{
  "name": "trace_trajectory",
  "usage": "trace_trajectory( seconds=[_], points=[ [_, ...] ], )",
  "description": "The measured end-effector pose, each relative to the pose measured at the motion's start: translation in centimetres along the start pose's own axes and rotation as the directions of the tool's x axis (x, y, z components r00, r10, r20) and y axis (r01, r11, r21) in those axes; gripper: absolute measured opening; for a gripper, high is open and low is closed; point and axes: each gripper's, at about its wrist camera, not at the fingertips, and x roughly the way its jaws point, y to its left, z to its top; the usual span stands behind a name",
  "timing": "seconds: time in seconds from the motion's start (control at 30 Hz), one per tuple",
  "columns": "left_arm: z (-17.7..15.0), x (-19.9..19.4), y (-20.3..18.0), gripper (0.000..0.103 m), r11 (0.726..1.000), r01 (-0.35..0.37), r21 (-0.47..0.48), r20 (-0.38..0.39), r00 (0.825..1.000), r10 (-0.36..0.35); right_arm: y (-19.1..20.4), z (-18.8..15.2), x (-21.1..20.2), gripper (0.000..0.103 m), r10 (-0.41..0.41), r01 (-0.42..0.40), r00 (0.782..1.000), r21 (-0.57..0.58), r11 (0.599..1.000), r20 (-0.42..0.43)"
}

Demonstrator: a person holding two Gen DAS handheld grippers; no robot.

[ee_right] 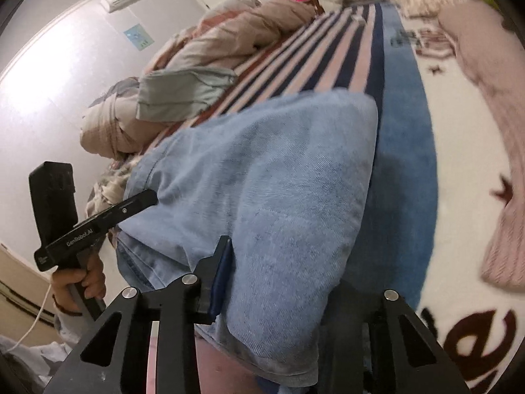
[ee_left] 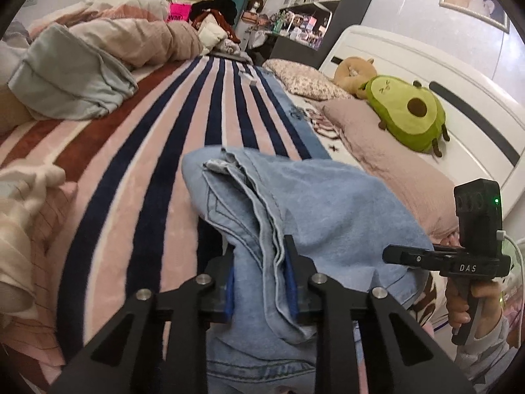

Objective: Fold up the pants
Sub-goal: 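Lift the folded jeans with both tools and carry them toward the bedding pile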

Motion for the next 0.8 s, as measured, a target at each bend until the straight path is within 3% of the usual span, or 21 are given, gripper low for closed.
trace_trajectory(
  seconds=[0.4, 0.8],
  points=[
    [2.3, -7.5, 0.3, 0.021, 0.999, -0.02, 0.028, 0.132, 0.991, 0.016, 6.6, 2.3, -2.8, 0.029, 0.024, -0.018, 0.997, -0.086, 0.996, 0.068],
    [2.9, -14.0, 5.7, 0.02, 0.993, -0.114, -0.004, 0.229, 0.967, 0.112, 14.2, 4.8, 1.1, 0.029, 0.101, -0.09, 0.994, -0.192, 0.977, 0.046]
  ],
)
